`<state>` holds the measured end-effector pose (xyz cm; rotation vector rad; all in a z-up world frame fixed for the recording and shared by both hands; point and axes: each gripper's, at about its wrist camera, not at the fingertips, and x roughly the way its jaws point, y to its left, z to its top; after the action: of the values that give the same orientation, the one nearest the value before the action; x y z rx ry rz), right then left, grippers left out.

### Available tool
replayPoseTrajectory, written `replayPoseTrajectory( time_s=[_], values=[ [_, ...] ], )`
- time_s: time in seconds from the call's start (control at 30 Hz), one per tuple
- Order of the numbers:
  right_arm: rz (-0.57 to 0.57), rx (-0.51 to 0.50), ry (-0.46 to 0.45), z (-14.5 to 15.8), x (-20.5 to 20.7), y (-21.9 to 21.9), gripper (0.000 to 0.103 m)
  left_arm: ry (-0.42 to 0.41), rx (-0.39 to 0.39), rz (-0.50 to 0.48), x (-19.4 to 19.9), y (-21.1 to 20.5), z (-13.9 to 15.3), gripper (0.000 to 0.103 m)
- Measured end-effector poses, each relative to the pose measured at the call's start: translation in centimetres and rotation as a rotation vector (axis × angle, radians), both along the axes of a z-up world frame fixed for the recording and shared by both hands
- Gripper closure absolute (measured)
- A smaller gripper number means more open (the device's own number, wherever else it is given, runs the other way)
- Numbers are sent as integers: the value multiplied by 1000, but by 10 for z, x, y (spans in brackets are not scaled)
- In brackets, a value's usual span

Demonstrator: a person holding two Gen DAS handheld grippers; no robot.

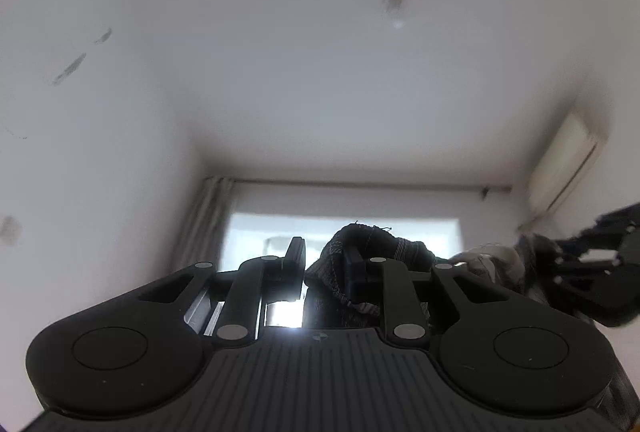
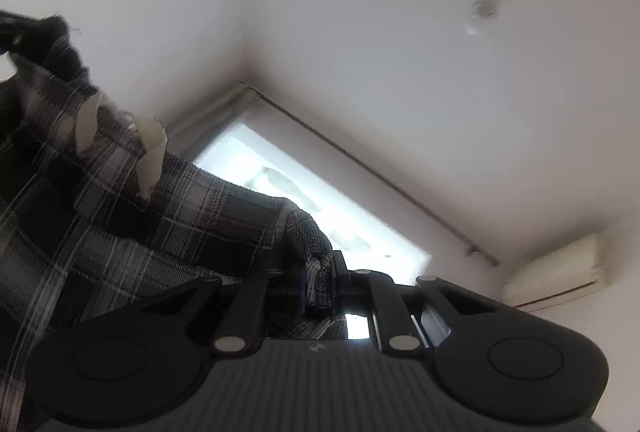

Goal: Fold clothes
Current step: 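Raise both grippers high, lifting the plaid shirt to hang open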

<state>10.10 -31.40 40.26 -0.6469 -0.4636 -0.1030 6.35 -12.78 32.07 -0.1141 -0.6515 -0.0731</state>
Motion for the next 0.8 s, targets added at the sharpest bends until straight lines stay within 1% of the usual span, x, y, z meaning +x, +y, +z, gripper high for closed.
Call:
replayPoseTrajectory(
  time_s=[0.1,0.23,0.33,0.47,0.53,0.6,0.7,0.8],
  values=[
    [83,12,25,-40,24,33,90,62,-5,65,0,31,-45,82],
    [182,12,78,-101,63,98,90,178,-30,148,11,87,-101,82],
    [260,17,136,-147,87,159,90,265,-30,216,20,135,-150,82],
    [367,-5,269,-212,110,258,90,404,-39,320,29,198,-207,82],
    [406,-42,341,-248,129,298,90,483,-48,366,36,230,-239,82],
    [443,-95,429,-286,150,336,90,582,-57,401,46,262,-275,82],
    [486,-194,548,-344,171,393,90,714,-75,460,64,298,-327,82],
    [511,-287,664,-406,198,448,90,870,-105,503,88,328,-382,82]
  ],
)
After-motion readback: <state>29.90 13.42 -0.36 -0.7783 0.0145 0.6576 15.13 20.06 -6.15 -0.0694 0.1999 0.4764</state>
